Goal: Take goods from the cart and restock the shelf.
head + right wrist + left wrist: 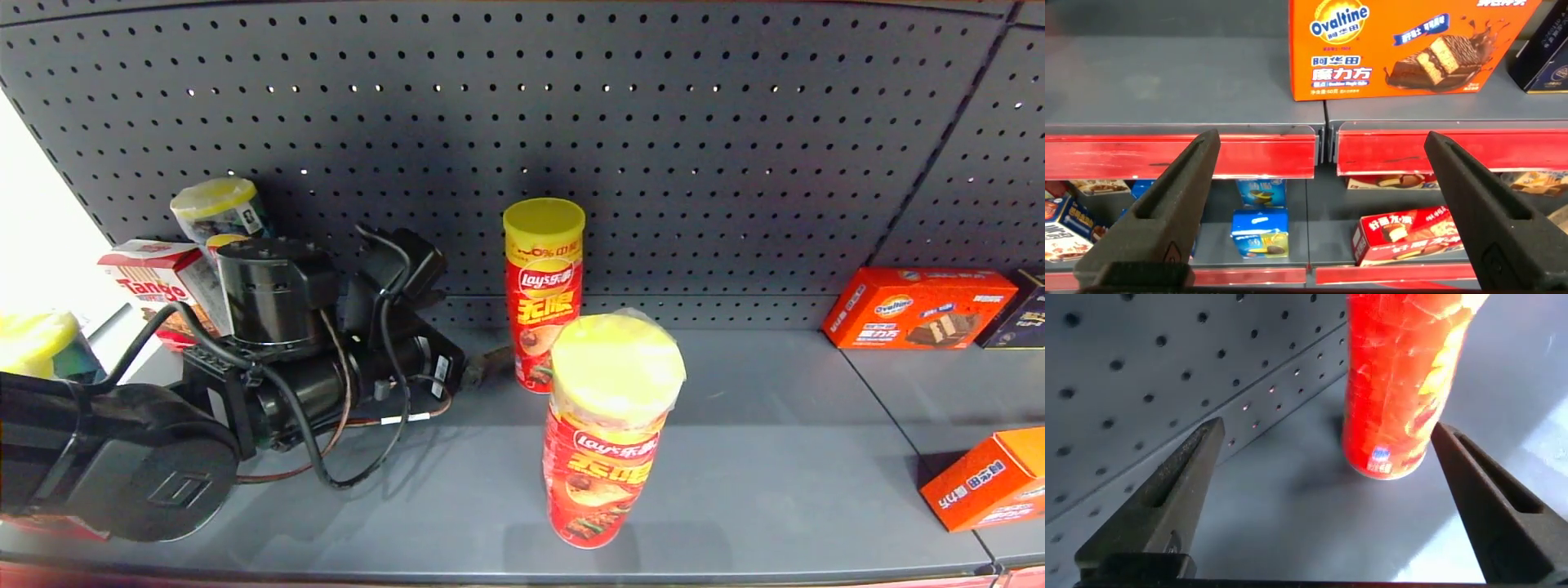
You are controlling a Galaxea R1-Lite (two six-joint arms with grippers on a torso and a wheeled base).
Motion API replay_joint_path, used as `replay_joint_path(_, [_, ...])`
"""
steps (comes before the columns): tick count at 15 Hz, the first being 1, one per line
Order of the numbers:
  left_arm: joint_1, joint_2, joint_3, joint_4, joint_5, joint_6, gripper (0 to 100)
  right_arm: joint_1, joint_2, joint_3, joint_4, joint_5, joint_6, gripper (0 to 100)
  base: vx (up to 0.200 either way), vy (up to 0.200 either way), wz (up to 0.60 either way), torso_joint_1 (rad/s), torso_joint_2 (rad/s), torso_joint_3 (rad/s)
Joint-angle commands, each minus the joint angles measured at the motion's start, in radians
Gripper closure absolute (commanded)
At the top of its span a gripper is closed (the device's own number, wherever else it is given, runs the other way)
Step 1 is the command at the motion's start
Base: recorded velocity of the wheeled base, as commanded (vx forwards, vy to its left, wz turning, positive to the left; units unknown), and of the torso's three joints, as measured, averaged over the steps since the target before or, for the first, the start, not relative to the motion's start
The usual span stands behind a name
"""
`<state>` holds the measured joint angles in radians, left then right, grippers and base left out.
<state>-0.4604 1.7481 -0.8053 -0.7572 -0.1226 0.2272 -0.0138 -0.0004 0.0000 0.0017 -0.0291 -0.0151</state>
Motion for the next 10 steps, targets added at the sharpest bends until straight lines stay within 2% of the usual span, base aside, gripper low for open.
replay_joint_path(1, [0.013,-0.018,0.006,-0.001,0.035,0.001,0,0.000,0.000,0.000,0.000,0.000,0.000,0,0.000,0.000,0.00,0.000,0.00,0.000])
replay_joint_path(4, [0.014,0.011,-0.017,0.004,0.086,0.012,0,0.000,0.000,0.000,0.000,0.000,0.000,0,0.000,0.000,0.00,0.000,0.00,0.000])
replay_joint_path(10, [0.025,0.096,-0.087,0.006,0.090,0.014,0,0.000,0.000,0.000,0.000,0.000,0.000,0,0.000,0.000,0.00,0.000,0.00,0.000])
